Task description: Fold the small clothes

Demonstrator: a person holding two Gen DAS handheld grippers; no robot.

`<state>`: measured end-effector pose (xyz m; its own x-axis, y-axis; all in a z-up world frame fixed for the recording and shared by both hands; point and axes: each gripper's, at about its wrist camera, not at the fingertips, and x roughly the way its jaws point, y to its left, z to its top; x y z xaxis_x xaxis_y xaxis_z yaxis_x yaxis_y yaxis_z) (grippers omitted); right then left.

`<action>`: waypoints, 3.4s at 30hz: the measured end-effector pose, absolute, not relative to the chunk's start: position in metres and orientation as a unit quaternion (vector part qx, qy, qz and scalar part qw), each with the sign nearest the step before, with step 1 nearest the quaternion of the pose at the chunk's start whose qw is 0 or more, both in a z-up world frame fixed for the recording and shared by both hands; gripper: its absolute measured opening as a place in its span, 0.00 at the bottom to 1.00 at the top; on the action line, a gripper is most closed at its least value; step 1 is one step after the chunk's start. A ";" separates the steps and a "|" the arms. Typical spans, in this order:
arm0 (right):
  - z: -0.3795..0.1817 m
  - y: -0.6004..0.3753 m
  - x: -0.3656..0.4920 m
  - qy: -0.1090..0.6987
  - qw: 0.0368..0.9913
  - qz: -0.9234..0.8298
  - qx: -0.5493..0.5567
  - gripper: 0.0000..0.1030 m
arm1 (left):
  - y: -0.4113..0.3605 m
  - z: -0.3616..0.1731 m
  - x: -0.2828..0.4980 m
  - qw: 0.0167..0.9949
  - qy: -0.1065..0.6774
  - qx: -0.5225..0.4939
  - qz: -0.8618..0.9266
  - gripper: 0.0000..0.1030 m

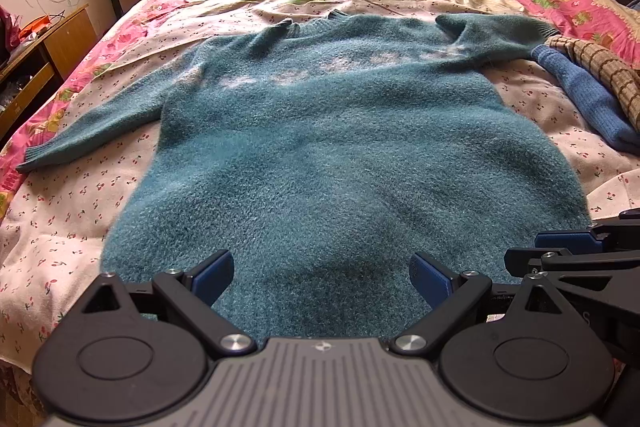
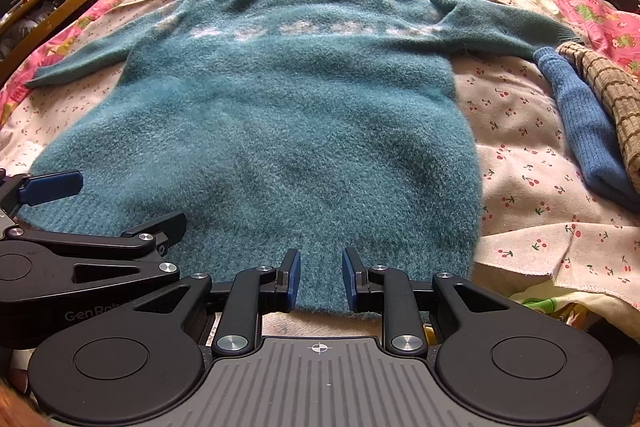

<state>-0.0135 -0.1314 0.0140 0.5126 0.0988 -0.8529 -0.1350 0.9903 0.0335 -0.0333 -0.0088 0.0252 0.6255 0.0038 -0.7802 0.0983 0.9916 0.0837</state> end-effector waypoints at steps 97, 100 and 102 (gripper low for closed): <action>0.045 -0.492 0.325 0.293 0.885 -0.220 0.286 0.39 | -0.175 -0.060 0.318 0.946 0.308 0.051 -0.085 1.00; 0.005 -0.520 0.346 0.363 0.857 -0.246 0.271 0.40 | -0.176 -0.060 0.318 0.946 0.308 0.052 -0.084 1.00; -0.023 -0.533 0.345 0.378 0.838 -0.235 0.317 0.40 | -0.177 -0.061 0.317 0.946 0.308 0.055 -0.082 1.00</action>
